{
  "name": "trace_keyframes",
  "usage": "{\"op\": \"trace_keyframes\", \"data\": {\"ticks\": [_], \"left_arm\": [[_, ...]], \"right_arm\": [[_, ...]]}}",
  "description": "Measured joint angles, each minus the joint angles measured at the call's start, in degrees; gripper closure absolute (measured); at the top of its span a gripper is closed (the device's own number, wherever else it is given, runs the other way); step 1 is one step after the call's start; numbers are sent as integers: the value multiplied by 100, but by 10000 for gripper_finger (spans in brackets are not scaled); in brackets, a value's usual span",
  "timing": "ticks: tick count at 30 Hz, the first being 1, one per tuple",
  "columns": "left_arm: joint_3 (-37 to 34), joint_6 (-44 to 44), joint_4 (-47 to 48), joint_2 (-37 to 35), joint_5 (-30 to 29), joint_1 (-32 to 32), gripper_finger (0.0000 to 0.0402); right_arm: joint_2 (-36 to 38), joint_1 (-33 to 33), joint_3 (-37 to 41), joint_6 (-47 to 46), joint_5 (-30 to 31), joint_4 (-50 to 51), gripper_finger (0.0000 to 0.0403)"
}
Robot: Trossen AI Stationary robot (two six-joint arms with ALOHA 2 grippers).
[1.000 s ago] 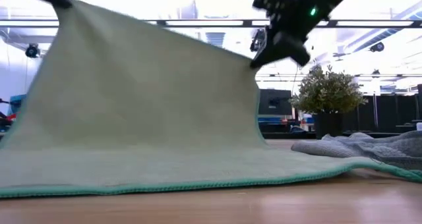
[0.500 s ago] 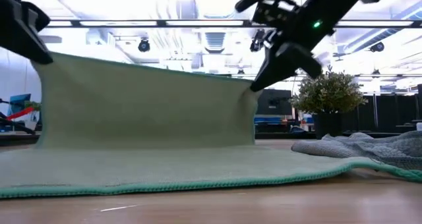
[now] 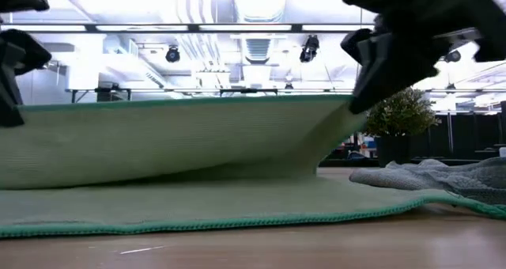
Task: Roll microfiber towels into tight, uniform cylinder then place into a basket
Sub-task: Fold the green towel
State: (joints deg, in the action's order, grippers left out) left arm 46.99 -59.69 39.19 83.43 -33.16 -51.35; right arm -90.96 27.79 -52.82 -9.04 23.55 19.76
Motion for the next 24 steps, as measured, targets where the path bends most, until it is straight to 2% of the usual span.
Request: {"op": "trace_keyframes", "data": {"ticks": [8,18,24], "left_arm": [[519,56,86,55,154,-47,402],[674,1,57,29,390,-172,402],[719,-103,22,43,460,-311,402]], "right_arm": [[0,380,44,93,-318,55,394],[0,584,55,46,-429,-20,394],[-2,584,190,48,-681,-445,394]]}}
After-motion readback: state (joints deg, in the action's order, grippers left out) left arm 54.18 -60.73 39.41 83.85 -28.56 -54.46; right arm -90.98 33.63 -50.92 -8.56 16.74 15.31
